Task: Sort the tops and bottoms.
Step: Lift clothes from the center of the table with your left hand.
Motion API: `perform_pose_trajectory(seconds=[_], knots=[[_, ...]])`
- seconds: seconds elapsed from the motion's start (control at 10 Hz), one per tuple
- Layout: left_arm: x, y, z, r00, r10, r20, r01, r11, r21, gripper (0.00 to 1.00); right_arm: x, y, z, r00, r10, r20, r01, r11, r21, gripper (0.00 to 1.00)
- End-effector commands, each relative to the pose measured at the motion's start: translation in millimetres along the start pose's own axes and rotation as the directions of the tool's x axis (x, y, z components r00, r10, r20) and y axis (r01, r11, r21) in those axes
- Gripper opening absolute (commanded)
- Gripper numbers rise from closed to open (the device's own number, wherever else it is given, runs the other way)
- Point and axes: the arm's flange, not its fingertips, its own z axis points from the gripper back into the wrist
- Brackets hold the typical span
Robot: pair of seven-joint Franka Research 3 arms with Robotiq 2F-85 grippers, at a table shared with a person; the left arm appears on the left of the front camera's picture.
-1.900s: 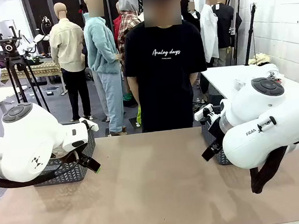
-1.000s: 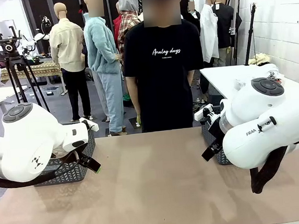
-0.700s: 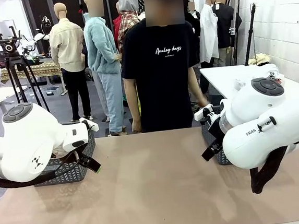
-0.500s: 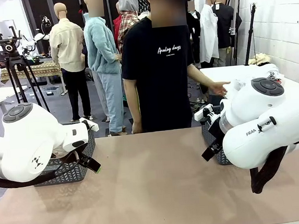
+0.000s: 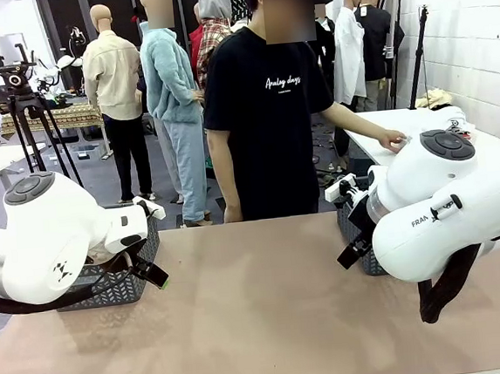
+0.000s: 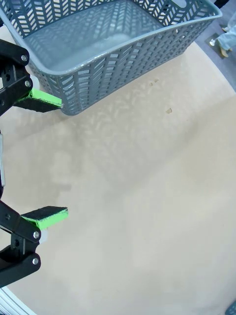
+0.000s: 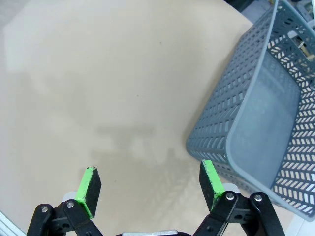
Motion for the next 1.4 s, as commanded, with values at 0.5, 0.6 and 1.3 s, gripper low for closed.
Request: perform_pose_trajectory(seconds=[0.5, 0.6, 1.3], knots=[[-0.2, 0.7, 0.0, 1.0, 0.001, 0.0, -0.001, 1.0, 0.0, 1.0, -0.1, -0.2, 0.0, 1.0, -0.002, 0.0, 0.002, 1.0, 0.0, 1.0], [-0.2, 0.7, 0.0, 1.0, 0.001, 0.0, -0.001, 1.0, 0.0, 1.0, -0.1, -0.2, 0.0, 1.0, -0.002, 0.0, 0.002, 1.0, 0.0, 1.0], [-0.2, 0.7, 0.0, 1.0, 0.001, 0.0, -0.001, 1.0, 0.0, 1.0, -0.1, -0.2, 0.0, 1.0, -0.002, 0.0, 0.002, 1.0, 0.0, 1.0]])
